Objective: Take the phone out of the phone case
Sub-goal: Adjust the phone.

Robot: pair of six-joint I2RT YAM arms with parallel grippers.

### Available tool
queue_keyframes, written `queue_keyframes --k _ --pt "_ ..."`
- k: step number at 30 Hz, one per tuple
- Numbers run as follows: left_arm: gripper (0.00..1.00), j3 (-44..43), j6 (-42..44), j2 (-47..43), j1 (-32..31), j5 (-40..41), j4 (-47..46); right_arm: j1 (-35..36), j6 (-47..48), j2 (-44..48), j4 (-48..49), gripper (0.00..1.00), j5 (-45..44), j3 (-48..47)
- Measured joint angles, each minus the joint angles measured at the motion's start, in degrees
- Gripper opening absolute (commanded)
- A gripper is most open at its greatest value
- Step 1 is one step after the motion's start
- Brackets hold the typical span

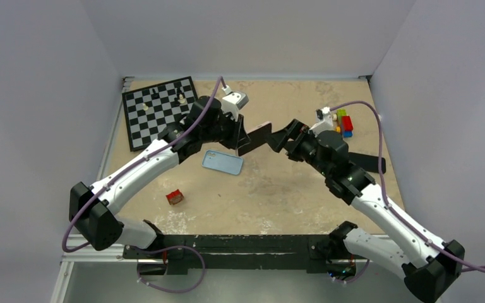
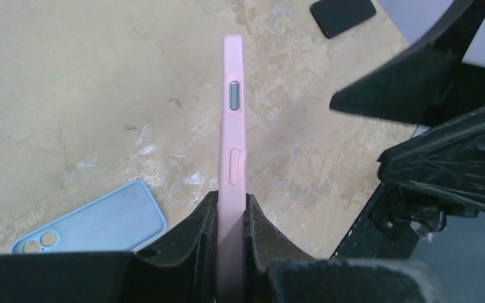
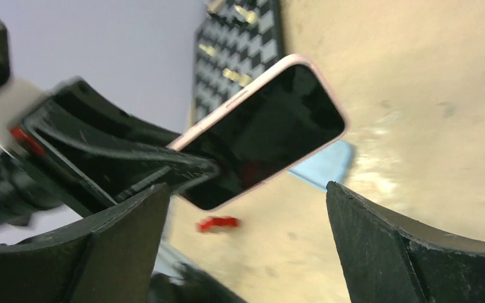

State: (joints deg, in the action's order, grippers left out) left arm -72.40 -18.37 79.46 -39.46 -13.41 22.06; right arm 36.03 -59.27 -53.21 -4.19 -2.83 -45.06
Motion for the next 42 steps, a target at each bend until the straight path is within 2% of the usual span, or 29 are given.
queue_keyframes --k 4,10,15,22,24,29,36,37,38,41,42 --pt "0.0 -0.3 2.7 0.2 0.1 -6.0 0.7 -3.2 23.1 1.0 -10.4 0.97 2.5 -5.4" --pt "0.0 -1.2 7.8 1.2 0.1 -17.6 1.1 -10.0 45.3 -0.8 -20.4 0.98 12.9 -12.5" --pt "0.0 -1.2 12.1 1.4 0.1 -25.3 1.3 -9.8 56.0 -4.3 -24.4 0.96 28.7 -15.7" --pt "0.0 -1.2 15.3 1.4 0.1 -32.7 1.5 -9.7 60.6 -6.5 -26.7 0.86 43.4 -15.6" --pt "0.0 -1.2 15.9 1.4 0.1 -34.0 1.6 -9.5 61.2 -6.5 -26.8 0.8 46.1 -15.5" --pt "0.0 -1.2 16.5 0.8 0.0 -36.2 2.9 -9.4 62.1 -6.6 -26.6 0.49 49.7 -14.7" --pt "0.0 -1.1 17.4 -0.5 -0.2 -37.6 3.7 -9.4 62.5 -7.6 -26.1 0.17 53.5 -13.8" --pt "0.04 -1.1 17.7 -0.7 -0.2 -37.9 3.8 -9.4 62.6 -7.6 -26.1 0.05 54.6 -13.8" --pt "0.15 -1.1 17.9 -0.9 -0.2 -38.0 4.0 -9.4 62.8 -7.6 -26.1 0.0 55.8 -13.8" --pt "0.56 -1.1 17.1 -1.9 -0.2 -38.2 4.8 -9.2 63.8 -7.6 -25.6 0.0 58.9 -13.8" --pt "0.78 -1.1 16.3 -2.3 -0.3 -35.9 4.4 -9.1 62.6 -7.7 -25.1 0.0 58.6 -13.7"
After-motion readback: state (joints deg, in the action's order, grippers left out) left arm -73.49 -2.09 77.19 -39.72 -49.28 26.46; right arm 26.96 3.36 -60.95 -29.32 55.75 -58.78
